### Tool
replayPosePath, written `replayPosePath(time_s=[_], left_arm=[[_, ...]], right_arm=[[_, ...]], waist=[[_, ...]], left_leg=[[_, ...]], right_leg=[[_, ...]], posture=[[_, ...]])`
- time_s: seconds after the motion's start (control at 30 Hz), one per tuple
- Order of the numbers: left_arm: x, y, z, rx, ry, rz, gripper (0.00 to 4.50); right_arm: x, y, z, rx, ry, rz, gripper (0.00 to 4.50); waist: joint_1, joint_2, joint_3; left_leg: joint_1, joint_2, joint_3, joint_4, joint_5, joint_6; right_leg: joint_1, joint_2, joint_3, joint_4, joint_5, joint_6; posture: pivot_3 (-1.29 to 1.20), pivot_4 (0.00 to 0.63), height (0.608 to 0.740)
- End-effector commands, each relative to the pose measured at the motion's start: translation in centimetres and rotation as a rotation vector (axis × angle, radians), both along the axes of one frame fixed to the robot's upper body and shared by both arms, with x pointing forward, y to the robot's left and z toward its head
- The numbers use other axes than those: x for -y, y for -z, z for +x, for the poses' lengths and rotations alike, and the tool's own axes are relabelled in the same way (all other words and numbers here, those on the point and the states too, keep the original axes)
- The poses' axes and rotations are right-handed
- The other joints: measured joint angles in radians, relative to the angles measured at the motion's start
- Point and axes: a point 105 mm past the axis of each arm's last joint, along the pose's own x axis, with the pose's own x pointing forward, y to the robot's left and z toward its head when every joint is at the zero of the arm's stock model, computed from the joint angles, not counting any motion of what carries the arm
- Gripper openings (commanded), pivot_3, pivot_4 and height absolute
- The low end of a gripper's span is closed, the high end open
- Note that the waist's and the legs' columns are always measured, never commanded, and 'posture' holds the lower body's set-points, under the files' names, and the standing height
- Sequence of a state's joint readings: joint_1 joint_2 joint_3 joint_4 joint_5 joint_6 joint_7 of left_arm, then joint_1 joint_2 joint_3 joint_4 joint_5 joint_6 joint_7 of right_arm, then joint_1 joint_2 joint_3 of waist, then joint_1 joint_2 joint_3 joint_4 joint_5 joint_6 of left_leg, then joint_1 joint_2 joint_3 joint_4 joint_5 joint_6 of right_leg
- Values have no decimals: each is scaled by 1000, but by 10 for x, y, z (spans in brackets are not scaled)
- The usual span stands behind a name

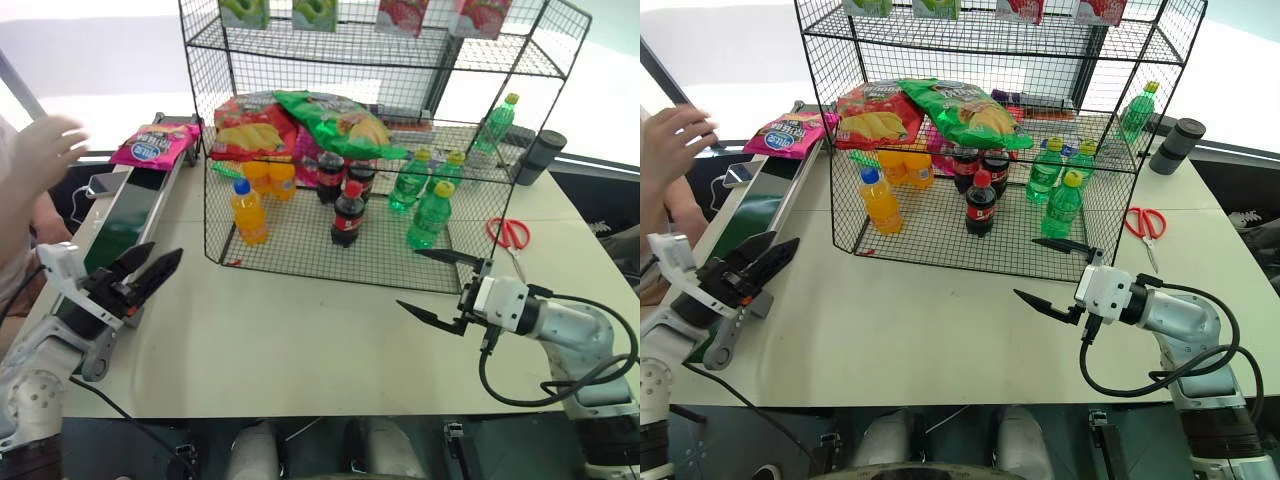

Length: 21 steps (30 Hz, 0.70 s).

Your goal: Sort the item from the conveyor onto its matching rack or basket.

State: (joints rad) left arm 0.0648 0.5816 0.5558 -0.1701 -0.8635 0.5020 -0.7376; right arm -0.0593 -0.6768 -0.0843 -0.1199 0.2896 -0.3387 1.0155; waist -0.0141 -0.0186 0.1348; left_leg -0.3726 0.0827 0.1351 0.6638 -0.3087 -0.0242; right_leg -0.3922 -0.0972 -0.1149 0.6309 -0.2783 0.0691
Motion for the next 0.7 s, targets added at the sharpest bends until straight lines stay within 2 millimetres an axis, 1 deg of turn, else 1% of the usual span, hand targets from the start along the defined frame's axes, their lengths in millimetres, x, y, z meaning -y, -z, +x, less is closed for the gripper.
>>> replayPosePath(time_s=[0.03,0.1,0.13,0.17,0.2,0.27,0.3,0.37,0.47,0.53,0.57,0.6,0.63,0.7], left_arm=[[-6,-13,-8,97,-41,170,4500],[-14,0,-20,130,-21,493,4500],[-20,6,-26,149,-25,674,4500],[-24,10,-29,165,-21,787,4500],[-30,6,-31,202,-58,846,4500],[-48,-2,-39,256,-136,1020,4500],[-52,-3,-45,285,-139,1128,4500],[-58,4,-59,302,-89,1317,4500],[-69,15,-81,323,-21,1516,4500],[-77,15,-90,349,-26,1591,4500],[-82,17,-94,340,-25,1609,4500],[-88,20,-99,329,-16,1641,4500],[-94,21,-103,323,-6,1685,4500],[-105,22,-109,306,-3,1735,4500]], right_arm=[[-5,-11,4,-65,1,110,4234],[-12,-13,-1,-164,-35,178,4234],[-15,-15,-1,-232,-47,239,4234],[-17,-16,-2,-279,-53,278,4234],[-20,-18,-3,-339,-72,318,4234],[-26,-20,-6,-497,-119,415,4234],[-30,-21,-9,-548,-148,440,4234],[-34,-21,-12,-611,-180,454,4234],[-38,-19,-14,-664,-212,426,4234],[-41,-15,-18,-688,-238,389,4234],[-41,-9,-19,-692,-243,346,4234],[-42,2,-23,-649,-252,244,4234],[-42,8,-26,-638,-262,206,4234],[-41,6,-15,-640,-223,266,4234]], waist=[[0,0,0],[0,0,0],[-1,0,0],[-2,0,0],[0,1,0],[2,0,0],[3,-1,-1],[2,-1,-1],[2,-1,-1],[2,0,0],[3,0,0],[3,0,0],[4,-1,-1],[2,-3,-2]], left_leg=[[0,-1,0,0,0,-1],[0,-1,0,0,0,-1],[0,-1,0,0,0,0],[0,-1,0,-1,-1,1],[0,0,0,-1,-1,1],[0,1,0,-1,-1,2],[-1,1,0,-1,-2,3],[-1,1,0,-1,-3,5],[-2,1,1,-1,-4,6],[-2,1,3,-1,-4,7],[-3,1,3,-1,-5,7],[-3,1,3,-1,-5,7],[-3,1,3,-1,-5,7],[-3,1,2,-1,-5,7]], right_leg=[[0,0,0,0,0,0],[-1,1,0,0,0,0],[-1,1,0,0,0,-1],[-2,1,0,0,0,-1],[-2,1,0,0,-2,-4],[-3,-1,0,0,-2,-5],[-5,-2,0,-1,-2,-6],[-7,-4,0,-1,-2,-7],[-8,-6,0,-2,-2,-7],[-9,-6,0,-2,-2,-7],[-9,-6,-1,-2,-1,-7],[-9,-6,-1,-2,-1,-7],[-10,-6,-1,-1,-1,-6],[-10,-6,-2,-1,-2,-6]], posture=[[0,150,726],[0,150,726],[0,150,726],[0,150,726],[0,150,726],[0,150,726],[0,150,726],[0,150,726],[0,150,726],[0,150,726],[0,150,726],[0,150,726],[0,150,726],[0,150,726]])
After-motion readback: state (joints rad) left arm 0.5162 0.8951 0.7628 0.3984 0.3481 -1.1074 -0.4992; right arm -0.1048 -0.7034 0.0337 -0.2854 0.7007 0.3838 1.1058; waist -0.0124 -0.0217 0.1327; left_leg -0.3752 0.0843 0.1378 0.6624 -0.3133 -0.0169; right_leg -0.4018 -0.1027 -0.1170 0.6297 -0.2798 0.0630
